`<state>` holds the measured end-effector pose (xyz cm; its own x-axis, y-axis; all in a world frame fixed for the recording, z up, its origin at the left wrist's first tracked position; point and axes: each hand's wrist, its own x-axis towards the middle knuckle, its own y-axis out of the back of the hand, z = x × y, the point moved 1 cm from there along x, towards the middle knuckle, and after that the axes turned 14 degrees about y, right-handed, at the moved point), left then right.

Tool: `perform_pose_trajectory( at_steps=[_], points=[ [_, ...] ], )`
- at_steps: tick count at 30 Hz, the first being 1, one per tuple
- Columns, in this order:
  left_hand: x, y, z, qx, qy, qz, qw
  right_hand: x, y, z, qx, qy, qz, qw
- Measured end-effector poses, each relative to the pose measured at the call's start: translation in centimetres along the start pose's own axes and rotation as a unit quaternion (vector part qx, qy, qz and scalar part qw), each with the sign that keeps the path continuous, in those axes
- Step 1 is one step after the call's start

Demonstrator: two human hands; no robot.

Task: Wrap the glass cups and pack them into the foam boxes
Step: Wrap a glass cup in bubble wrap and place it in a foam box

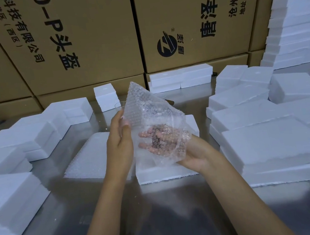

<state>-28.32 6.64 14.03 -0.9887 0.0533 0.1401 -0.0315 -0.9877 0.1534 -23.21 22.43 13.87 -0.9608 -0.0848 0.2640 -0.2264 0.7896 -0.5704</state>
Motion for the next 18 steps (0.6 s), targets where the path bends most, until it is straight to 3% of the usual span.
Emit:
perform_pose_trajectory(
  at_steps=[8,12,18],
  points=[
    [0.5,0.0,0.4,-0.017,-0.005,0.006,1.0,-0.3,0.5,0.3,0.063,0.019,0.041,0.997],
    [0.4,0.0,0.4,-0.053,0.014,0.001,0.998,-0.3,0.5,0.3,0.033,0.016,0.067,0.997],
    [0.6,0.3,0.4,-0.12,0.055,-0.125,0.983,-1.1,-0.2,0.1,-0.043,0.003,0.038,0.998]
  ],
)
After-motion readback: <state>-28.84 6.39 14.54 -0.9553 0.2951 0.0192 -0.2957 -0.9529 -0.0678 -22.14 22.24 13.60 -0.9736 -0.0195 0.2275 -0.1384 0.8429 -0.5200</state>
